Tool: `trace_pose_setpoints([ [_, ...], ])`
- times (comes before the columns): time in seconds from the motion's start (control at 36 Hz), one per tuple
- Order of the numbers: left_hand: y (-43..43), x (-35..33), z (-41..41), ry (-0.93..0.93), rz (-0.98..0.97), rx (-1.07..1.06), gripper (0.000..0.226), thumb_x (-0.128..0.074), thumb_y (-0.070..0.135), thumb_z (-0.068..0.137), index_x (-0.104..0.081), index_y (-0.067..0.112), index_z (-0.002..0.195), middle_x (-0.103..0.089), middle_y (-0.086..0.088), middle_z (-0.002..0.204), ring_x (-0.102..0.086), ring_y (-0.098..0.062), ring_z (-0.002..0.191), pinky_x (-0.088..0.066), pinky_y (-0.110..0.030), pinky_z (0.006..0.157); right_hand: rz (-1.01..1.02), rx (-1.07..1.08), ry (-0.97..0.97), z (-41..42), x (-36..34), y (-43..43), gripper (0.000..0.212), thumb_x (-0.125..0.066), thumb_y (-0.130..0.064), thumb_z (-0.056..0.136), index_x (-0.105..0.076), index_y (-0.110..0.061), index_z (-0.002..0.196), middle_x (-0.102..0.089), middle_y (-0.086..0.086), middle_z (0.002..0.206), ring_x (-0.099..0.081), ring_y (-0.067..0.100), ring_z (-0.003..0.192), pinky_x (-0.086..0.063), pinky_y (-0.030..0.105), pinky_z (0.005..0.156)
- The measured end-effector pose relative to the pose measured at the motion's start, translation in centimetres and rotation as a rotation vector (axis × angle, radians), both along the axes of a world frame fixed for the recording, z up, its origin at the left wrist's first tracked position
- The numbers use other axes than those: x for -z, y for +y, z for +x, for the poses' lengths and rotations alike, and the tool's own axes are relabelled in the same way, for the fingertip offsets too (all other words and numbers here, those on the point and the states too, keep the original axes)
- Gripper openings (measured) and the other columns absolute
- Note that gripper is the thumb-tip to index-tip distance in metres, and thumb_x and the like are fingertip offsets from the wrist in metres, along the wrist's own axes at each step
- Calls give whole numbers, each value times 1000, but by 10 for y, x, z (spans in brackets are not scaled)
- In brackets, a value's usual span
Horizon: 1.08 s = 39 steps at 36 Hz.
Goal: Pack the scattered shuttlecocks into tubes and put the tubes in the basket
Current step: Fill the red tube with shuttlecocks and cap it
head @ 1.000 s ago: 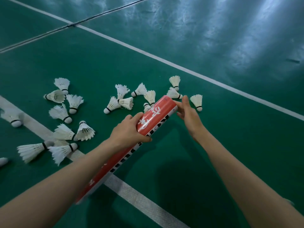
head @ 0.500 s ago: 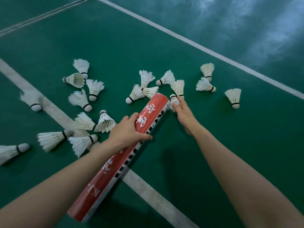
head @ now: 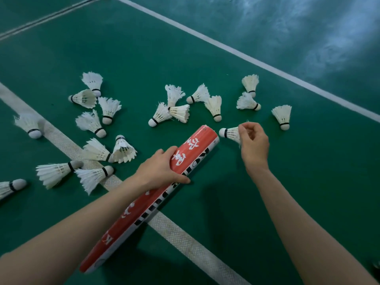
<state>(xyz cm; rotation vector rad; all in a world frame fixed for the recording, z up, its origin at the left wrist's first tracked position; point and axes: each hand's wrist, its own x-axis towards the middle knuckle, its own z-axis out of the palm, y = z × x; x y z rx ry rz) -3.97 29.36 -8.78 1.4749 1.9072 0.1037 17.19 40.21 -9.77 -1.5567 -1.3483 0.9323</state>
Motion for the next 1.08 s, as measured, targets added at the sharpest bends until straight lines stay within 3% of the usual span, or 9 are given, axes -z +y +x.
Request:
trace_pose_setpoints([
  [0.08,-1,-3,20,-5,8,68,104,-75,65,62,-19,38,145,-44,5,111,-53,-13,94,-50,-36,86,74,-78,-82,19,-18,-5,9,-50,-16,97,-59,-17,101,-56,-15,83,-51,-4,71,-38,6,65],
  [0.19,-1,-11,45,-51,61,120,105,-76,64,61,-19,40,145,-43,7,110,-52,-12,94,-50,-36,86,63,-219,-174,45,-41,-13,20,-47,-15,98,-50,-19,117,-56,-6,87,-53,10,79,-41,22,71],
  [0.28,-2,-20,61,-115,97,116,101,-77,61,62,-22,40,144,-44,7,107,-51,-11,92,-50,-37,86,39,-254,-163,65,-56,-20,19,-49,-15,97,-48,-18,116,-59,-7,87,-54,8,77,-40,19,69],
  [0.44,-8,-45,89,-193,181,182,97,-80,53,67,-22,41,144,-43,6,110,-49,-9,95,-46,-31,84,-23,-347,-158,97,-90,-38,19,-42,-18,101,-57,-21,111,-62,-5,93,-58,13,87,-50,33,82],
  [0.56,-10,-58,99,-206,251,203,95,-80,51,67,-24,43,143,-44,7,108,-49,-10,96,-46,-33,87,2,-346,-63,103,-106,-53,29,-32,-38,102,-58,-26,109,-65,-2,94,-58,0,79,-46,11,73],
  [0.72,-11,-69,105,-178,347,183,93,-80,52,64,-30,39,142,-43,11,103,-46,-4,90,-43,-29,79,-78,-395,-5,99,-114,-64,30,-31,-47,100,-60,-39,97,-63,-18,91,-55,-10,85,-37,8,75],
  [0.81,-10,-71,103,-145,325,191,96,-80,51,65,-28,38,144,-43,8,107,-48,-8,94,-47,-32,84,-130,-413,41,98,-114,-61,35,-31,-52,98,-61,-36,104,-62,-23,94,-52,-13,92,-34,17,88],
  [0.97,6,-68,95,-141,260,142,91,-81,51,64,-33,40,139,-45,6,102,-50,-11,90,-47,-35,85,-85,-253,138,87,-96,-47,34,-34,-46,100,-62,-29,105,-66,-4,102,-59,10,101,-42,39,104],
  [1.08,22,-56,81,-172,209,115,86,-82,55,57,-42,39,131,-54,0,102,-56,-15,86,-51,-34,79,-93,-298,76,75,-77,-32,29,-39,-42,100,-58,-26,115,-62,-13,105,-56,8,107,-40,39,105],
])
